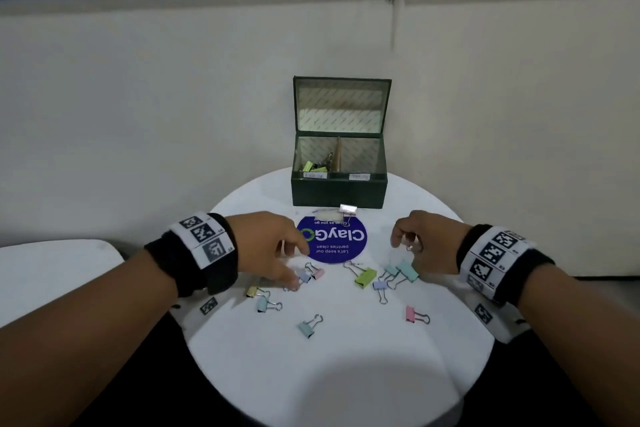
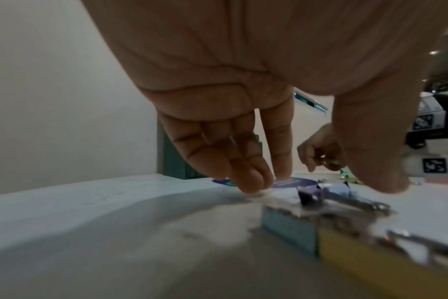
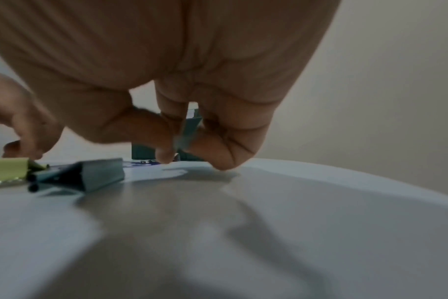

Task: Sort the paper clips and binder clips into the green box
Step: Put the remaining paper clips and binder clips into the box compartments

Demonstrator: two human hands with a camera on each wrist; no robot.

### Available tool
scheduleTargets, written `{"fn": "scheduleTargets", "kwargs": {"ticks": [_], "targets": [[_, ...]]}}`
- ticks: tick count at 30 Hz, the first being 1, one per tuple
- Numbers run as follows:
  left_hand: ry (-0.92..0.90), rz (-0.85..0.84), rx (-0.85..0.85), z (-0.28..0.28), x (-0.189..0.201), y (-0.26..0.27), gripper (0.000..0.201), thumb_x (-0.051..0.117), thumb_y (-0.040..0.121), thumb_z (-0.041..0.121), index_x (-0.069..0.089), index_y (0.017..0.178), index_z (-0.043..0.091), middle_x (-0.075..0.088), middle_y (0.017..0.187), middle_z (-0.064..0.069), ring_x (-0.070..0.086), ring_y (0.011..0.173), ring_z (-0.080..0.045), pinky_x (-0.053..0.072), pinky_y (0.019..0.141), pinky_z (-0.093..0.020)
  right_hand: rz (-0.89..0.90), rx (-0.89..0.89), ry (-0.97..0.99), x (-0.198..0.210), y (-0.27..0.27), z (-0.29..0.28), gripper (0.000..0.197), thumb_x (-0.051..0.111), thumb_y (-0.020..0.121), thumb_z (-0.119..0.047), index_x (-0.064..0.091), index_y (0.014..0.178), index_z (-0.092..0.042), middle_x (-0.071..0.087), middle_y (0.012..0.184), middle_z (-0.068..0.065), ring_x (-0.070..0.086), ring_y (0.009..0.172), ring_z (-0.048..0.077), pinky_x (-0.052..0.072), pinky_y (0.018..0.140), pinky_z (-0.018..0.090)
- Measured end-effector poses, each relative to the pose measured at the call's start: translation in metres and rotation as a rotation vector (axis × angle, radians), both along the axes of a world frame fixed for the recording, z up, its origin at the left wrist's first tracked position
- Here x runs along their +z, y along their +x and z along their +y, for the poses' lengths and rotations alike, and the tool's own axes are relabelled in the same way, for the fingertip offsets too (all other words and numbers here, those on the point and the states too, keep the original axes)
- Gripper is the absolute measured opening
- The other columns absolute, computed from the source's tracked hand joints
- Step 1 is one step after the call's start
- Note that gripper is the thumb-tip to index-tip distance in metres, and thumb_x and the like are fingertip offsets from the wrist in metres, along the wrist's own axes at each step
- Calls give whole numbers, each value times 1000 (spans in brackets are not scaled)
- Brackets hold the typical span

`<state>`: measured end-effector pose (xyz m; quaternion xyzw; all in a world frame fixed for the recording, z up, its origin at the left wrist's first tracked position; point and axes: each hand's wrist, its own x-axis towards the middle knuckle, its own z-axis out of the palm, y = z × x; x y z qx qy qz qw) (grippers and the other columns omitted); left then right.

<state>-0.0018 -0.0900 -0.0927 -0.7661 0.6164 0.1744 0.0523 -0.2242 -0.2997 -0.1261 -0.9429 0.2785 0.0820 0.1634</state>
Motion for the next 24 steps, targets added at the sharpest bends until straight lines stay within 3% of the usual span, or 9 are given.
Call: {"fn": "scheduleTargets", "kwargs": {"ticks": [2, 5, 10, 13, 16, 18, 20, 22, 24], "targets": [[-7, -28, 29, 4, -3, -6, 43, 77, 73, 57, 64, 111, 41, 56, 94, 18, 55, 85, -1, 49, 79, -21, -44, -10, -9, 0, -1, -3, 36, 57, 74, -12, 63, 99, -38, 51, 98, -16, 54, 86, 3, 50, 79, 24], [-55, 14, 115, 5, -8, -5, 26, 79, 74, 45, 67, 94, 33, 62, 89, 15, 59, 81, -4, 52, 76, -24, -113, -14, 5, 1, -1, -2, 26, 52, 80, -11, 66, 85, -31, 60, 91, -14, 54, 80, 4, 46, 76, 21], [-91, 94, 175, 5, -9, 0, 24, 81, 74, 40, 60, 77, 29, 64, 79, 11, 59, 72, -9, 51, 68, -26, -161, 17, 44, 2, 2, -1, 39, 42, 84, -1, 58, 68, -33, 60, 76, -14, 54, 76, 13, 44, 72, 23], [-212, 92, 140, 6, -11, -1, 16, 72, 83, 33, 58, 78, 28, 61, 76, 16, 55, 70, -2, 46, 63, -19, -163, 59, 52, 6, 2, 1, 35, 43, 86, -3, 61, 73, -29, 62, 75, -12, 54, 76, 14, 47, 77, 27], [-236, 165, 127, 4, -11, -4, 11, 53, 98, 22, 58, 99, 32, 58, 92, 19, 54, 82, -1, 36, 60, -7, -118, 144, -10, 8, 3, 6, 21, 53, 89, -16, 68, 89, -30, 61, 83, -16, 55, 77, 5, 48, 76, 23], [-192, 164, 109, 2, -11, -5, 12, 50, 100, 33, 59, 108, 30, 58, 101, 15, 55, 95, -5, 37, 65, -8, -25, 208, -54, 8, 5, 10, 13, 63, 88, -32, 68, 99, -36, 56, 91, -17, 54, 82, 4, 48, 80, 22], [-125, 123, 109, 2, -11, -8, 25, 60, 89, 54, 61, 102, 33, 57, 95, 17, 56, 90, -6, 44, 69, -16, 59, 223, -66, 6, 8, 13, 19, 66, 85, -41, 67, 104, -40, 54, 94, -18, 55, 89, 4, 50, 86, 25], [-57, 55, 118, 2, -11, -12, 41, 67, 74, 69, 63, 100, 37, 57, 99, 18, 53, 90, -4, 51, 80, -27, 68, 227, -64, 8, 12, 16, 19, 67, 84, -39, 67, 103, -38, 55, 94, -17, 56, 90, 5, 51, 87, 26], [-41, 7, 79, 0, -12, -15, 44, 68, 73, 67, 65, 104, 37, 57, 109, 18, 48, 97, -4, 50, 88, -31, 64, 241, -52, 10, 17, 17, 13, 69, 82, -35, 67, 95, -36, 57, 93, -15, 57, 87, 6, 52, 83, 25]]}}
